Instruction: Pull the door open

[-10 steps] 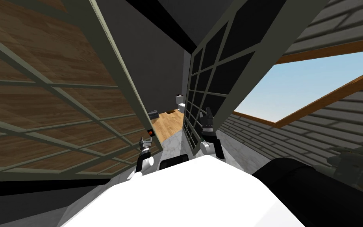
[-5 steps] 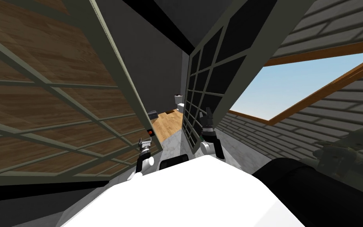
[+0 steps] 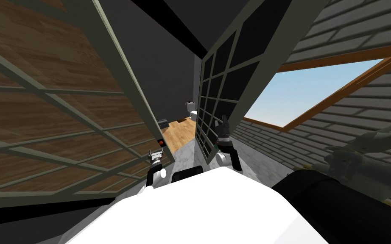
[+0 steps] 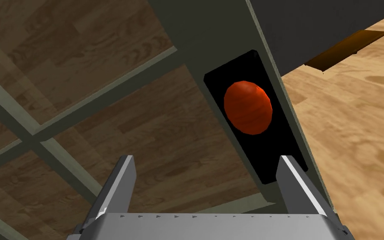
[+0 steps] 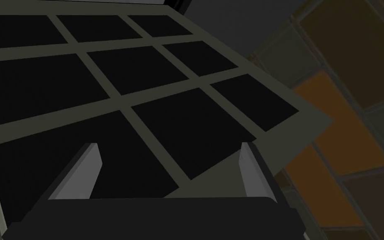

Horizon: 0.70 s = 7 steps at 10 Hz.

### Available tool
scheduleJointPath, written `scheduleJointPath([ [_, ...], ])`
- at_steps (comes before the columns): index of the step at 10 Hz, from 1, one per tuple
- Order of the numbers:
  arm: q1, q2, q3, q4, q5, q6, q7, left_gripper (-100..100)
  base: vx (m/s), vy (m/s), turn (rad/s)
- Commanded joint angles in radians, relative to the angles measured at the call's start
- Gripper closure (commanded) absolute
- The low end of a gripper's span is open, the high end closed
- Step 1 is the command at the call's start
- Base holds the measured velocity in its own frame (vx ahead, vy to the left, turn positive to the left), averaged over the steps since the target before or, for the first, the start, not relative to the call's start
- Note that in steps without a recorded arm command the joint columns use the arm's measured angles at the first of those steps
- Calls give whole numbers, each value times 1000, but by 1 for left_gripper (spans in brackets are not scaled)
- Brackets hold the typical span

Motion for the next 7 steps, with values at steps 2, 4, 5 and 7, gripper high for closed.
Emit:
scheduleJointPath([
  [2,6,-1,-9,-8,31,-6,63,-100,-20,17,-65],
  [4,13,-2,-20,-16,69,-13,127,-100,-15,12,-85],
  [5,13,-2,-20,-16,69,-13,135,-100,-15,15,-40],
  [7,19,-3,-31,-23,104,-20,196,-100,-18,11,-83],
])
